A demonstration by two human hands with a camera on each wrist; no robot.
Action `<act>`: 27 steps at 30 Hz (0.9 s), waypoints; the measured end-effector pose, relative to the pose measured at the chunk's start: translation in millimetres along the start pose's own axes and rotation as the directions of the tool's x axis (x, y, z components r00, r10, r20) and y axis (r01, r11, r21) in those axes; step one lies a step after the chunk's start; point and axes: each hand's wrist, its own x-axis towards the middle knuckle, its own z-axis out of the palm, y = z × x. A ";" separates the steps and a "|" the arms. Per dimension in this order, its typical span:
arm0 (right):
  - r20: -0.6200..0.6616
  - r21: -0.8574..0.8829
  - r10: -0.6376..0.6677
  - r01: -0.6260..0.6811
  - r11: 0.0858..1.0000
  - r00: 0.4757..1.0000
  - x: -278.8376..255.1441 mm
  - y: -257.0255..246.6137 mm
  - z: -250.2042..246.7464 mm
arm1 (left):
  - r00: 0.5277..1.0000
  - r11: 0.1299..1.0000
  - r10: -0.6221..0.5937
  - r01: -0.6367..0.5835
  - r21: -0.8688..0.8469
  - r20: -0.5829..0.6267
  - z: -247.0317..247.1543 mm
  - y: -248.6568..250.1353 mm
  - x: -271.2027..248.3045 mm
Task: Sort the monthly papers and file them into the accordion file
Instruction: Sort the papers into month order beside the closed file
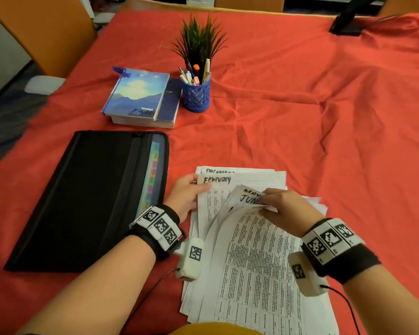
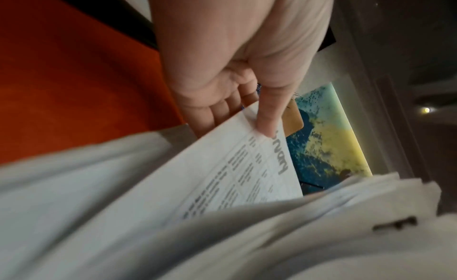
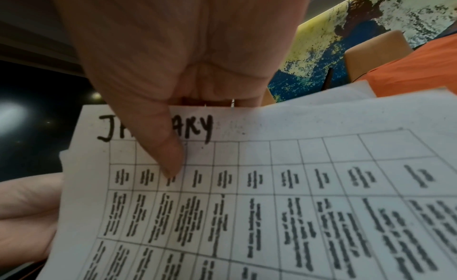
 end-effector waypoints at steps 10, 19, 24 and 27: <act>0.094 0.009 0.097 -0.098 0.995 0.991 27.4 4.9 5.9 | 0.948 0.856 0.276 -0.168 0.489 -0.157 -44.8 26.8 -0.6; -0.073 0.022 0.231 -0.230 0.973 0.970 38.1 6.7 15.1 | 0.784 0.841 0.499 -0.335 0.426 -0.370 -104.4 92.1 -21.4; -0.196 0.010 0.210 -0.212 0.977 0.958 28.5 4.3 19.5 | 0.744 0.828 0.528 -0.344 0.443 -0.409 -137.7 125.9 -46.0; -0.204 -0.026 0.163 -0.172 0.985 0.965 20.7 6.6 25.3 | 0.770 0.859 0.483 -0.325 0.395 -0.417 -149.7 135.1 -54.5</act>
